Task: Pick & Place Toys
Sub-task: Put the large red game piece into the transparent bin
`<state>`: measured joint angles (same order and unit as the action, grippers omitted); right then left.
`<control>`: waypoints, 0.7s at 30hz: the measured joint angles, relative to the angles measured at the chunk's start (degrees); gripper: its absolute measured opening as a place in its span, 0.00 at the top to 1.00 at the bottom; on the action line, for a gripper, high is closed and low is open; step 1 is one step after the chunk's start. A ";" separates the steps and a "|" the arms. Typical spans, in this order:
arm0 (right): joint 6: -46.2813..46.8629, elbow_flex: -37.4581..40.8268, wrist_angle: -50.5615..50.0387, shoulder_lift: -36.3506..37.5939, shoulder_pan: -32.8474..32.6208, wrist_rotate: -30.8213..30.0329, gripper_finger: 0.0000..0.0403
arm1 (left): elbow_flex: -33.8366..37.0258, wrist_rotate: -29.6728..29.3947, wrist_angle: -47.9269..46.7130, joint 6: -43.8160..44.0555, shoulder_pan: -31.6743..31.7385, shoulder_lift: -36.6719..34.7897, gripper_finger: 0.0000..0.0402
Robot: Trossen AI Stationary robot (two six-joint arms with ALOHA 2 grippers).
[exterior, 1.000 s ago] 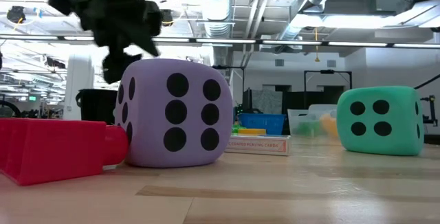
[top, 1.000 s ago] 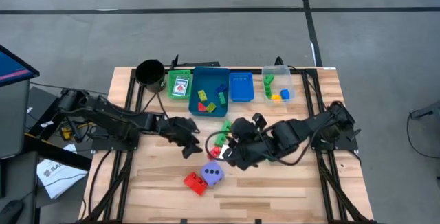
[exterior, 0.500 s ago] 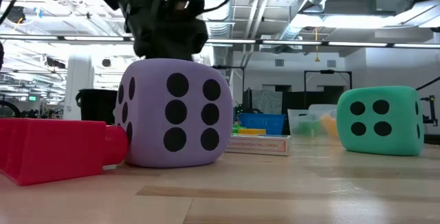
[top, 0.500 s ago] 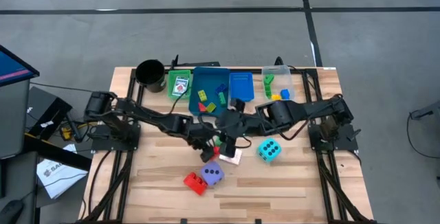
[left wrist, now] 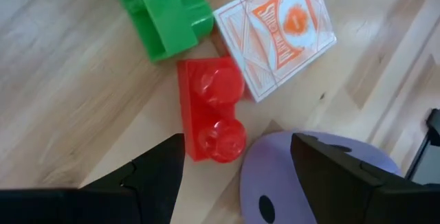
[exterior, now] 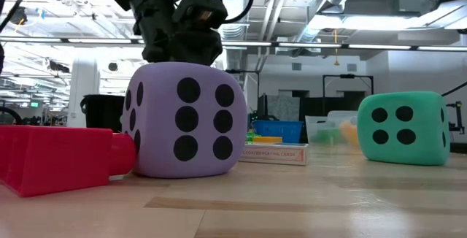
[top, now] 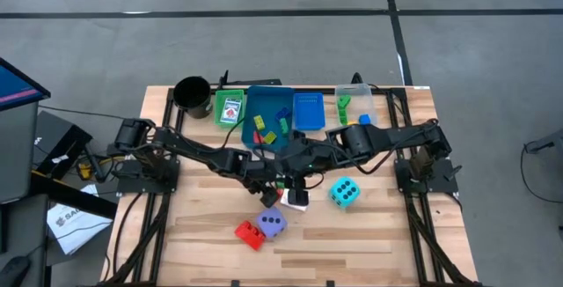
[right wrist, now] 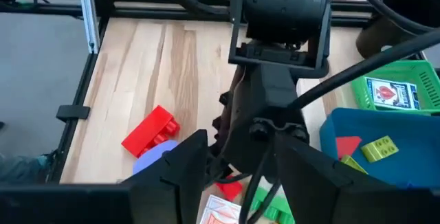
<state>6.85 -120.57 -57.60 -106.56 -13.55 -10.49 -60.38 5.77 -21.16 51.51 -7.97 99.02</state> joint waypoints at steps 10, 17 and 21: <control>-0.85 0.00 1.38 0.00 1.08 0.18 0.59 | 0.15 -4.36 0.56 -0.49 0.00 0.00 0.36; -0.07 0.00 1.93 -0.04 1.72 0.18 0.59 | 0.15 -5.97 1.31 -1.96 0.00 0.65 0.36; 0.15 0.00 2.82 -0.07 1.74 0.18 0.59 | 0.15 -5.43 2.06 -2.40 -0.22 2.68 0.36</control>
<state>7.00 -120.57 -54.79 -106.63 -11.81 -10.31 -60.23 0.33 -19.10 49.10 -8.19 101.70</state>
